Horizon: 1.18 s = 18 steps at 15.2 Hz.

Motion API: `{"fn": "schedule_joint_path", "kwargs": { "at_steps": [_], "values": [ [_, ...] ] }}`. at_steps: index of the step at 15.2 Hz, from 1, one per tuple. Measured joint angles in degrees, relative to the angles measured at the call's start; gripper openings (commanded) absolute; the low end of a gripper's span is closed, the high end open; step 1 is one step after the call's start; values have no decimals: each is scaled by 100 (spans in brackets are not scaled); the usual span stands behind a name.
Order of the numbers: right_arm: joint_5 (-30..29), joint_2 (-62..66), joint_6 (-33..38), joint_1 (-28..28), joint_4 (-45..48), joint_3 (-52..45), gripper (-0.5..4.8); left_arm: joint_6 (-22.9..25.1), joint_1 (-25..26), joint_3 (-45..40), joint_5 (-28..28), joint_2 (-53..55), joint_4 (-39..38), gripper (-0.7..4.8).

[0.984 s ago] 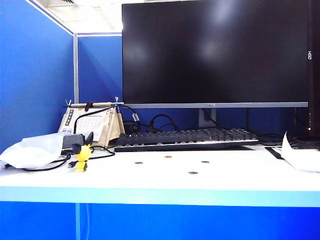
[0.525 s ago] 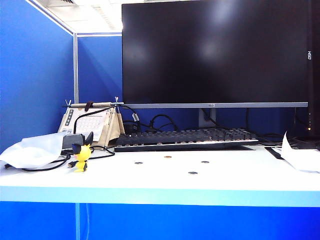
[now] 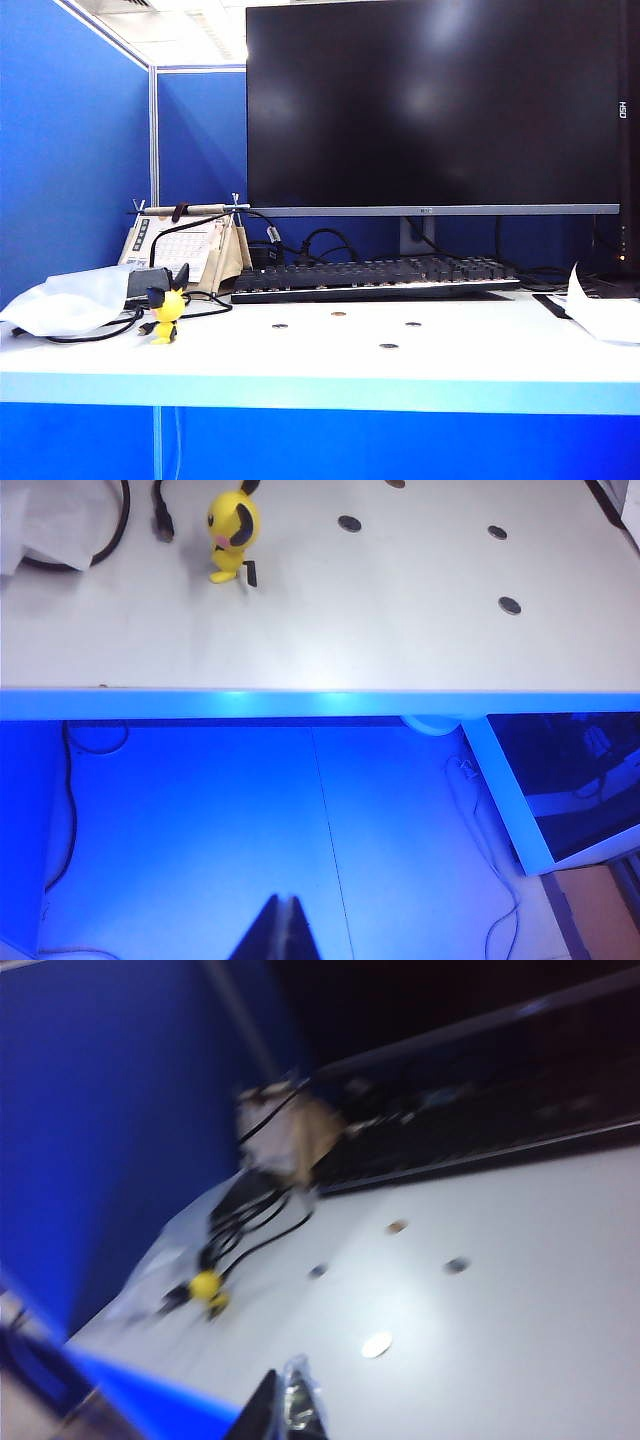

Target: Pick up the doll and place it on the similarly colored coin.

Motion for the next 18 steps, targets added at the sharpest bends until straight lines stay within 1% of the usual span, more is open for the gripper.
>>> {"fn": "schedule_joint_path", "kwargs": {
  "at_steps": [1,2,3,4,6,7,8,9,10,11,12,13,14,15,16,17,18],
  "values": [
    [-315,160,-66,0,-11,42,23,46,0,0,4,0,0,12],
    [-673,437,-339,0,-138,192,23,247,0,0,17,0,0,37],
    [-756,811,-634,4,-280,417,22,448,0,0,20,2,2,37],
    [-756,1137,-737,4,-258,485,22,691,0,0,20,2,0,37],
    [-776,1934,-896,20,-358,553,22,973,0,0,118,2,7,41],
    [-863,2544,-1043,122,-511,723,22,1029,0,0,166,4,4,66],
    [-894,3189,-1263,387,-516,1071,22,1029,0,-2,166,4,48,102],
    [-785,3541,-1453,595,-518,1333,22,1023,0,-2,168,4,120,149],
    [-616,3792,-1637,780,-520,1569,22,1027,0,-2,199,4,243,185],
    [-352,4076,-1810,979,-511,1860,23,1029,0,0,273,4,391,247],
    [44,4400,-2083,1213,-428,2192,23,1027,0,0,313,7,584,253],
    [116,4529,-2201,1263,-341,2275,23,1027,0,0,295,11,651,294],
    [155,4730,-2308,1294,-63,2291,24,1025,0,0,210,74,708,327],
    [162,4815,-2330,1283,31,2288,62,1027,0,0,157,160,734,352],
    [160,4959,-2343,1281,184,2286,118,1104,0,0,101,367,802,352],
    [155,5051,-2350,1285,205,2282,137,1154,0,4,76,839,1012,352],
    [144,5051,-2350,1287,184,2280,168,1154,0,48,76,1134,1176,356]
  ]
}}
